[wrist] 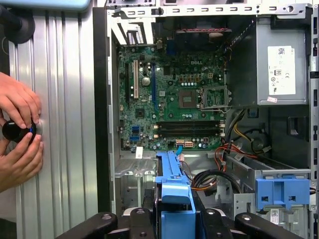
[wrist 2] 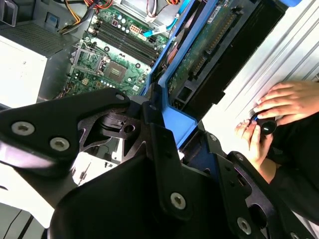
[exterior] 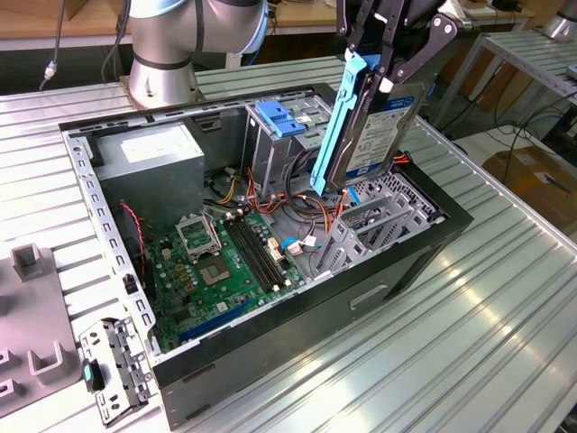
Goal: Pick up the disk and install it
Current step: 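Insert the disk into the insertion slot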
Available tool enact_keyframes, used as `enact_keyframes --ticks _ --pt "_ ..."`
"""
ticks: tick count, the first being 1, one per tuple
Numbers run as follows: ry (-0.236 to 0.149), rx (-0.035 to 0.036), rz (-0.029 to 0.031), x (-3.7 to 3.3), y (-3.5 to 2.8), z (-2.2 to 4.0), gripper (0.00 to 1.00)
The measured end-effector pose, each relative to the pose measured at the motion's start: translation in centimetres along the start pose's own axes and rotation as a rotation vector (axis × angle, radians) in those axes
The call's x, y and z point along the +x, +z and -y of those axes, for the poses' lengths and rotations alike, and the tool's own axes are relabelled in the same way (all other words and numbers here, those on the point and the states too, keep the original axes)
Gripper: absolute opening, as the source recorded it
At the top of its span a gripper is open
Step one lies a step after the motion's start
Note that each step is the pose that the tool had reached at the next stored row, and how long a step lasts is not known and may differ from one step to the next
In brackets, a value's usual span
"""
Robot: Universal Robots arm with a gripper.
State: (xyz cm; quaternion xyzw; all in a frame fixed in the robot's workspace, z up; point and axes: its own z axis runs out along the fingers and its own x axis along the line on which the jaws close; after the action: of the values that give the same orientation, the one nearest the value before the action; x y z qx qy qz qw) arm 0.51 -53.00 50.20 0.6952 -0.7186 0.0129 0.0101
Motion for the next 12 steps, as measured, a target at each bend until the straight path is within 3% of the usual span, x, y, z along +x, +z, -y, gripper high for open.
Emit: enact_keyframes --ticks 7,9,12 --pt "0.0 0.0 -0.0001 0.25 0.05 0.15 0.37" --pt "0.0 0.0 0.0001 1.18 0.21 0.51 0.37" --pt "0.0 0.0001 0.0002 1.45 0.48 1.51 0.37"
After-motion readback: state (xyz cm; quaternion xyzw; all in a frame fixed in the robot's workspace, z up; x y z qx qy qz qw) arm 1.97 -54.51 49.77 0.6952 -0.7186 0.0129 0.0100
